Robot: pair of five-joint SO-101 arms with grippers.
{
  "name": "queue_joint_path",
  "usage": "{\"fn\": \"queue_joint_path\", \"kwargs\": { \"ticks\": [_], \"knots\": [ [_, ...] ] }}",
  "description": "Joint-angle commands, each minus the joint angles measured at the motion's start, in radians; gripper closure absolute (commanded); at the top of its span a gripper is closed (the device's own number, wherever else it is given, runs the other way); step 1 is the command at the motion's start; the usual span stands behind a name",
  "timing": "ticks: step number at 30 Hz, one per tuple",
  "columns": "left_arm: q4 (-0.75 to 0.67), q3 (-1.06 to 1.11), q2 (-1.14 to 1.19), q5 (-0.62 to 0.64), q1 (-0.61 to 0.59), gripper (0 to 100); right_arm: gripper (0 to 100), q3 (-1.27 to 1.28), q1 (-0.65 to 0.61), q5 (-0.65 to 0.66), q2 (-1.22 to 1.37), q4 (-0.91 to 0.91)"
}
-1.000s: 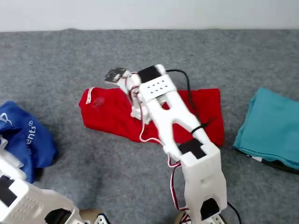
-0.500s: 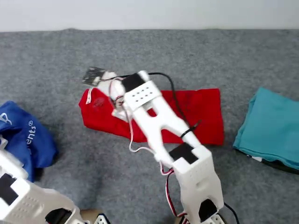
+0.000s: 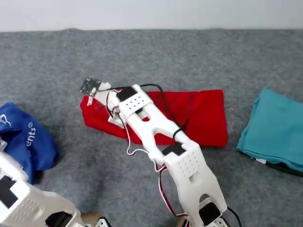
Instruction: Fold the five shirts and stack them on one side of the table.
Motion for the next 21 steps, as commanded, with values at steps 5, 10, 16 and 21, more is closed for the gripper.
{"fn": "queue_joint_path", "kwargs": {
  "ticks": [5,10,16,21],
  "knots": [
    [-0.017,0.008,-0.055,-0.003,-0.038,99,98.8,-0.13,0.002,0.002,-0.116,0.091],
    [-0.017,0.008,-0.057,-0.003,-0.038,99,98.8,-0.219,-0.081,0.002,-0.17,0.133],
    [-0.017,0.008,-0.058,-0.003,-0.038,99,98.8,-0.238,-0.17,0.003,-0.139,0.084],
    [-0.011,0.008,-0.06,-0.003,-0.04,99,98.8,-0.244,-0.168,0.003,0.035,0.016]
  ]
}}
